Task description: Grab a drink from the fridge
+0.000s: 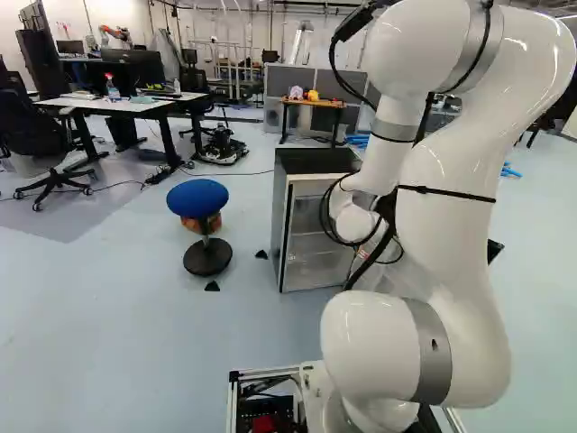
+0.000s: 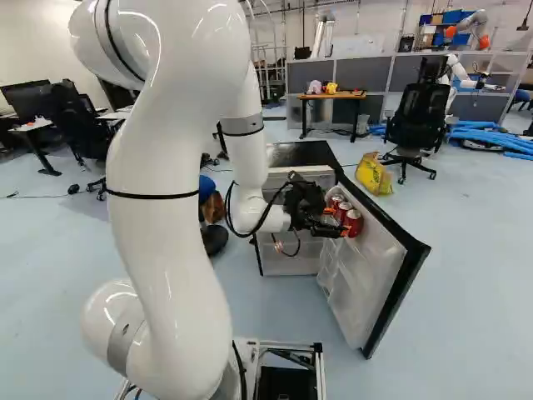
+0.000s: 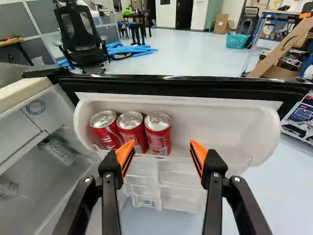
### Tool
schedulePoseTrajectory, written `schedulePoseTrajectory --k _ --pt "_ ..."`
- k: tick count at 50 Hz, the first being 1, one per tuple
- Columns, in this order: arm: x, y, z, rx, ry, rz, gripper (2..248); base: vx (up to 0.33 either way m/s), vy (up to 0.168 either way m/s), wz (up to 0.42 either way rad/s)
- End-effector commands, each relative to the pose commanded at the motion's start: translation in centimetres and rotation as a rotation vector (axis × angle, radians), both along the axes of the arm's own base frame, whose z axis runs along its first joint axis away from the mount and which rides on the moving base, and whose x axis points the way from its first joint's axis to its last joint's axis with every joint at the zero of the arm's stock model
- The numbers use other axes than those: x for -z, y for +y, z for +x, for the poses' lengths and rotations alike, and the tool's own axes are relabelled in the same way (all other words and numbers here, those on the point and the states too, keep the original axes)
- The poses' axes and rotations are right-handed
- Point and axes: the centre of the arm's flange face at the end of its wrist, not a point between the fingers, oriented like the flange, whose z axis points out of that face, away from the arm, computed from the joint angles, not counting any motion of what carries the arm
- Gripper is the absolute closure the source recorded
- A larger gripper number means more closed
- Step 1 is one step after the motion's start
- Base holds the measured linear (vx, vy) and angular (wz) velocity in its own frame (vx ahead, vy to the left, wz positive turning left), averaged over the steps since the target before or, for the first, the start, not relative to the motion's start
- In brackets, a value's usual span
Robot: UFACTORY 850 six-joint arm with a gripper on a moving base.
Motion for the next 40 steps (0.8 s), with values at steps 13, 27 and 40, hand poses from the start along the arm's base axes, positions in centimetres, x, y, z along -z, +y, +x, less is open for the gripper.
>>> schedulePoseTrajectory --k 13,27,40 --pt "0.0 -1.0 0.0 0.023 -0.004 -0.001 82 0.0 0.0 0.0" --pt "0.0 -1.0 0.0 0.024 -0.004 -0.001 82 0.0 0.0 0.0" --pt "0.1 -1.3 0.2 0.025 -0.006 -0.002 82 0.0 0.0 0.0"
